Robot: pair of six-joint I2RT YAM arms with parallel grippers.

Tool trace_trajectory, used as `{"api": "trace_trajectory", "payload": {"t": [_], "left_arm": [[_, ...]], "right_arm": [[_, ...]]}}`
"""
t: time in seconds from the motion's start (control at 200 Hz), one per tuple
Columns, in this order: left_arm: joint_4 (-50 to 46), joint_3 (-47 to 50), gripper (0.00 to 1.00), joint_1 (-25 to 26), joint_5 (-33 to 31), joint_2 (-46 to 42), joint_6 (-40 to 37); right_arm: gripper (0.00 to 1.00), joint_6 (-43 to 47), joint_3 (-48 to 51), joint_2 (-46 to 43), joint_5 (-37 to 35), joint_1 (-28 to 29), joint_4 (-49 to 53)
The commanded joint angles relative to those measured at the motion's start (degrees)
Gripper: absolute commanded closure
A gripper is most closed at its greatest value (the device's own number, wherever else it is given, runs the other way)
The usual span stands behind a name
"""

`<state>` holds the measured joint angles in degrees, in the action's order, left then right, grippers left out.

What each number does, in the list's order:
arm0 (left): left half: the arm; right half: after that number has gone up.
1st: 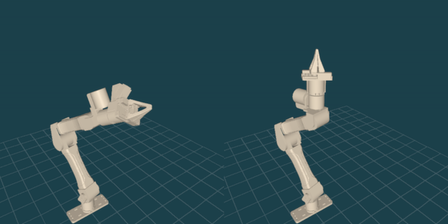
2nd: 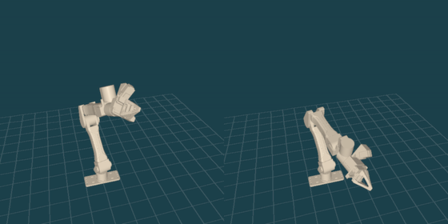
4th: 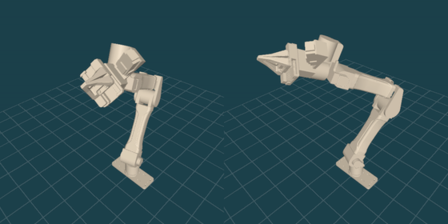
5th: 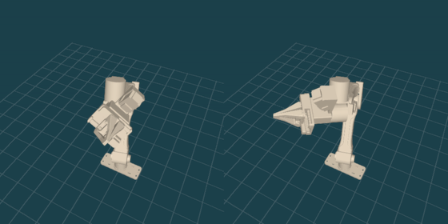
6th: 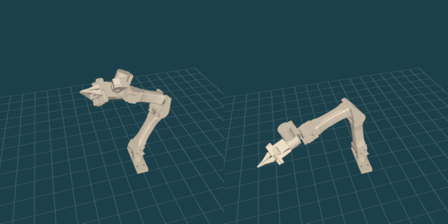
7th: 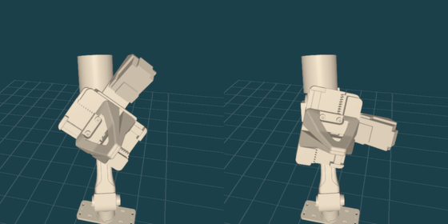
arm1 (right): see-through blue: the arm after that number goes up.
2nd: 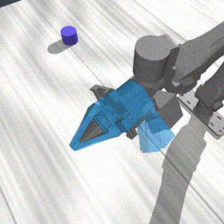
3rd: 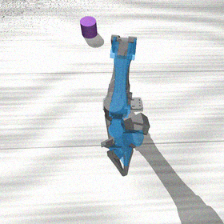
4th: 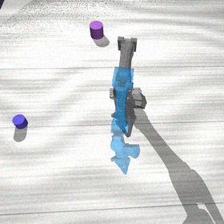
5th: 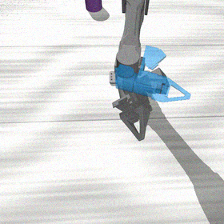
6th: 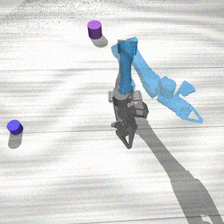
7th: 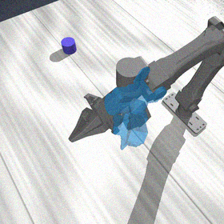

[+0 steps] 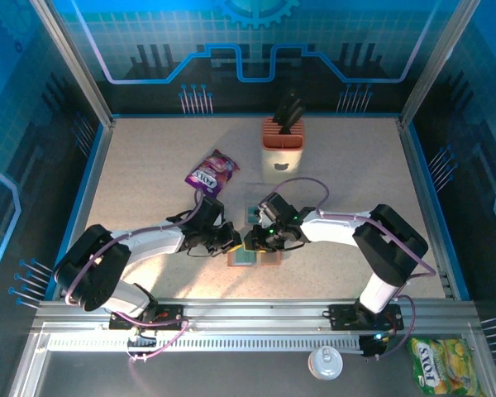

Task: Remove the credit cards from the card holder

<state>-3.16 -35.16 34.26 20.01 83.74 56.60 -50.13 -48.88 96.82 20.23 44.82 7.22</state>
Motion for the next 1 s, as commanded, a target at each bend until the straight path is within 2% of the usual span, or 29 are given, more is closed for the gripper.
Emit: {"api": "trace_trajectory", "payload": {"t": [0.0,0.995], "left_arm": [[-2.55,-1.05,0.89,0.27,0.57,-0.81,-1.48],[-2.48,1.29,0.9,0.49,-0.32,0.09,-1.2]], "right_arm": [[0.68,-0.44,-1.19,0.93,1.04,-0.65,-1.07],[0.68,2.09,-0.25,-1.55,-2.99,-1.05,3.54]]}}
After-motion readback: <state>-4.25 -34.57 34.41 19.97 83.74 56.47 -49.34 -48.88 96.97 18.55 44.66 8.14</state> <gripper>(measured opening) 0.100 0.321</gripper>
